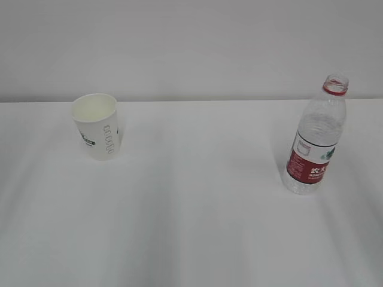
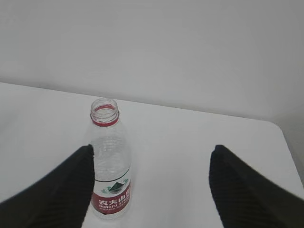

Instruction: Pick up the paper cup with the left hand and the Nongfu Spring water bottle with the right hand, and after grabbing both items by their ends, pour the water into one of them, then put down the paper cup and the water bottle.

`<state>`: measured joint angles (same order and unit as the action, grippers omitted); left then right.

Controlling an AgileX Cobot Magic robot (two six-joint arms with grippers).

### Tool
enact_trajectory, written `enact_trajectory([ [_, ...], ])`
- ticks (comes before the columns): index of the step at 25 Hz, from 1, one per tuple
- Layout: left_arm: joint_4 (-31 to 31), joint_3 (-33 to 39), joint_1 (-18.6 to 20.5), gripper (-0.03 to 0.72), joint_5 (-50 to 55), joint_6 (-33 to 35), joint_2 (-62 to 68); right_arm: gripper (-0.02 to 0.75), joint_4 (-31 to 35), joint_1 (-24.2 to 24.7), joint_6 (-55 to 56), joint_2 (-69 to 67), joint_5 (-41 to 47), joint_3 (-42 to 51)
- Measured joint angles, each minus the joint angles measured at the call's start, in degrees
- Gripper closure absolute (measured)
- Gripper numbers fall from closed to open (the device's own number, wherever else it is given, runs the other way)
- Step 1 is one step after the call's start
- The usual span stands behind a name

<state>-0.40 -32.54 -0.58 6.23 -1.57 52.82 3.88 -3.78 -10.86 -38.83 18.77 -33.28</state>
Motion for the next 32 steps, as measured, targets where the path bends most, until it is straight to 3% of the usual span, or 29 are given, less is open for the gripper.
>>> enact_trajectory([
  [12, 0.0, 0.28, 0.0, 0.131, -5.47, 0.0, 12.07, 0.17, 0.0, 0.0, -0.25, -13.2, -15.14, 3.02],
  [21, -1.6, 9.84, -0.21, 0.147, -21.36, 0.0, 13.2, 0.17, -0.96, -0.59, 1.8, -13.93, -28.76, 10.53],
  [32, -4.18, 16.78, -9.24, 0.15, -33.9, -0.1, 20.84, 0.17, -2.85, -3.3, 8.63, -19.73, -33.69, 13.25],
])
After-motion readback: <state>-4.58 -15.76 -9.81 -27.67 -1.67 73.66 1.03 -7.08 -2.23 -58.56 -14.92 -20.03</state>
